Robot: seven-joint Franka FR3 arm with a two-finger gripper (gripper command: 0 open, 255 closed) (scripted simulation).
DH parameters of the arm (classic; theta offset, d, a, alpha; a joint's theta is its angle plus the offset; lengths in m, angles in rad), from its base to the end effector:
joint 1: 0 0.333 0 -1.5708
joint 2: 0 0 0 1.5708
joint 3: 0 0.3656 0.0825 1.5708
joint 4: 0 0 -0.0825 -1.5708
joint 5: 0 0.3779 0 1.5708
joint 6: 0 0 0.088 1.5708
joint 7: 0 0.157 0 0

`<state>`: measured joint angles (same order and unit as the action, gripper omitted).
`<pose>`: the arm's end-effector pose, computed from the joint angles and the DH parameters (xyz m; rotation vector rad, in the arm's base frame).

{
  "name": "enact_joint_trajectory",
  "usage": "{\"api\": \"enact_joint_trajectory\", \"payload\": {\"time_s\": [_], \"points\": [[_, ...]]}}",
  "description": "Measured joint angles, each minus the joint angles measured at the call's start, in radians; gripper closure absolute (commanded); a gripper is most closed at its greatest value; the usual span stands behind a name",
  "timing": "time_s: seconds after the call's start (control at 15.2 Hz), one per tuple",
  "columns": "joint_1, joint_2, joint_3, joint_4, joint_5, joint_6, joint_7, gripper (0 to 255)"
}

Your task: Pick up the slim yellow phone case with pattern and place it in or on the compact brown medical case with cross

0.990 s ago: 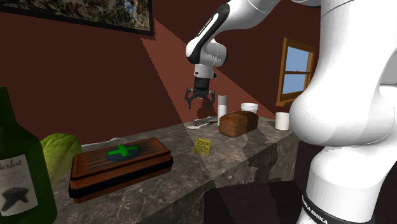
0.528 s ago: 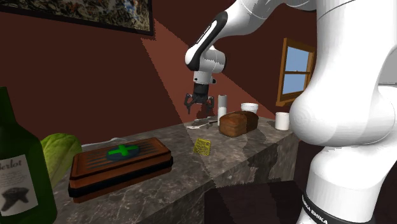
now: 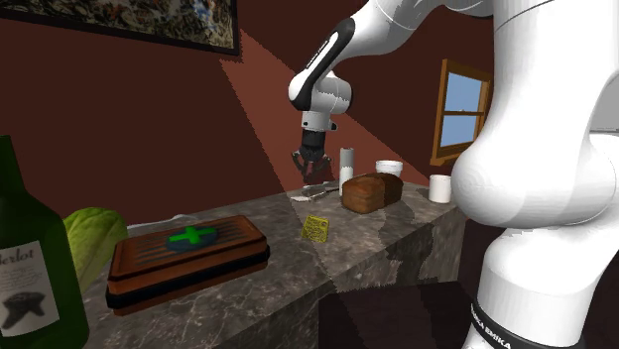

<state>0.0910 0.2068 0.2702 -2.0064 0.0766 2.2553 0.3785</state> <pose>0.5634 0.2128 0.3651 -3.0148 0.1073 -0.0053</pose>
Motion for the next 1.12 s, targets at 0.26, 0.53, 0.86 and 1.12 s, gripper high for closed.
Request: {"api": "enact_joint_trajectory", "payload": {"time_s": [0.26, 0.53, 0.86, 1.12], "points": [[0.0, 0.0, 0.0, 0.0, 0.0, 0.0, 0.0, 255], [0.0, 0.0, 0.0, 0.0, 0.0, 0.0, 0.0, 0], [0.058, -0.048, 0.021, -0.12, -0.078, 0.044, 0.093, 0], [0.109, -0.087, 0.043, -0.218, -0.157, 0.064, 0.188, 0]]}}
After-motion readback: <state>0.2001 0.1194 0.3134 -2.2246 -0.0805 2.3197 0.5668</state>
